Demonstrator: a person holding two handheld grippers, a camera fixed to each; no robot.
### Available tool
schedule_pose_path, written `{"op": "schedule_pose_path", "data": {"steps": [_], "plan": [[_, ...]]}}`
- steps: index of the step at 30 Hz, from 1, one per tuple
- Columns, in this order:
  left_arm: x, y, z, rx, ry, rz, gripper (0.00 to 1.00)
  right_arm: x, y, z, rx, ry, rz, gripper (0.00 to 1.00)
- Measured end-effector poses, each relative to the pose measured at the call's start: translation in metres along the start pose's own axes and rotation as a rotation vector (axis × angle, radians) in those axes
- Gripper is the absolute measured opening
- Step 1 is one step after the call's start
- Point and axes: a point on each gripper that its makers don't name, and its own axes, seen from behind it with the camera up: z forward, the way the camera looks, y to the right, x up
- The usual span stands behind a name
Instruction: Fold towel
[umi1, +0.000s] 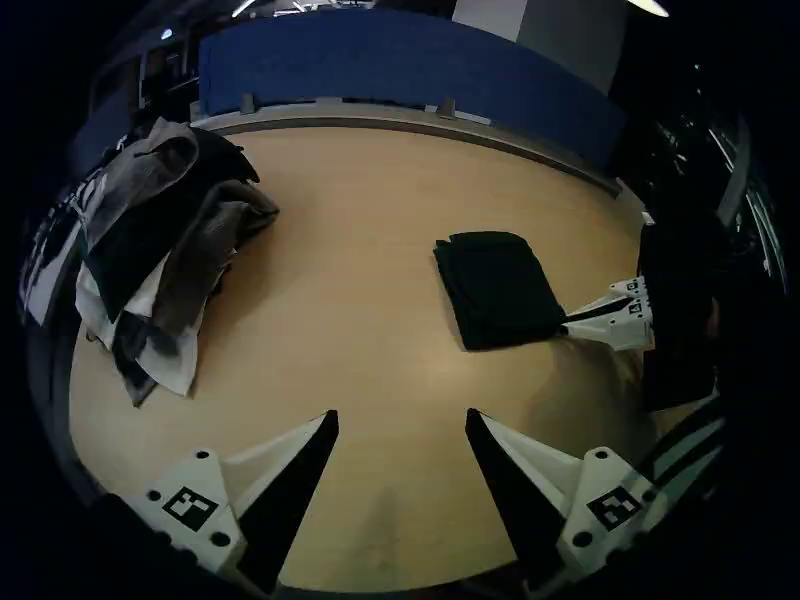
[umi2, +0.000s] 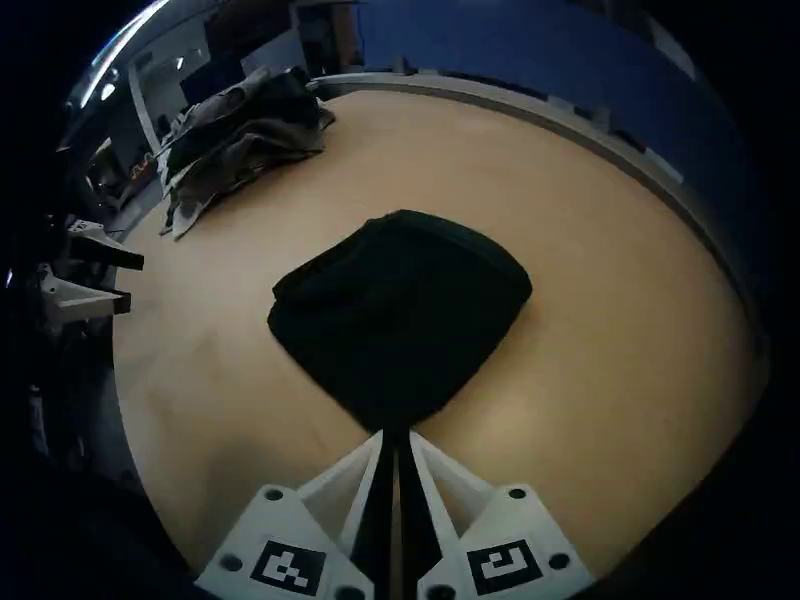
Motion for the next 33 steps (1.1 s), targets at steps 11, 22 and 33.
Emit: {"op": "schedule_pose_path", "data": {"steps": [11, 22, 33], "plan": [[0.011, 0.006, -0.001, -0.011, 0.020, 0.008, 0.95, 0.061, 0.006, -0.041, -0.028, 0.146, -0.062, 0.02], [0.027, 0.020, 0.001, -0.028, 0.046, 0.022, 0.94, 0.121, 0.016, -0.107, -0.069, 0.305, -0.115, 0.02], [0.039, 0.034, 0.003, -0.043, 0.058, 0.051, 0.94, 0.120, 0.040, -0.146, -0.122, 0.345, -0.101, 0.02]]}}
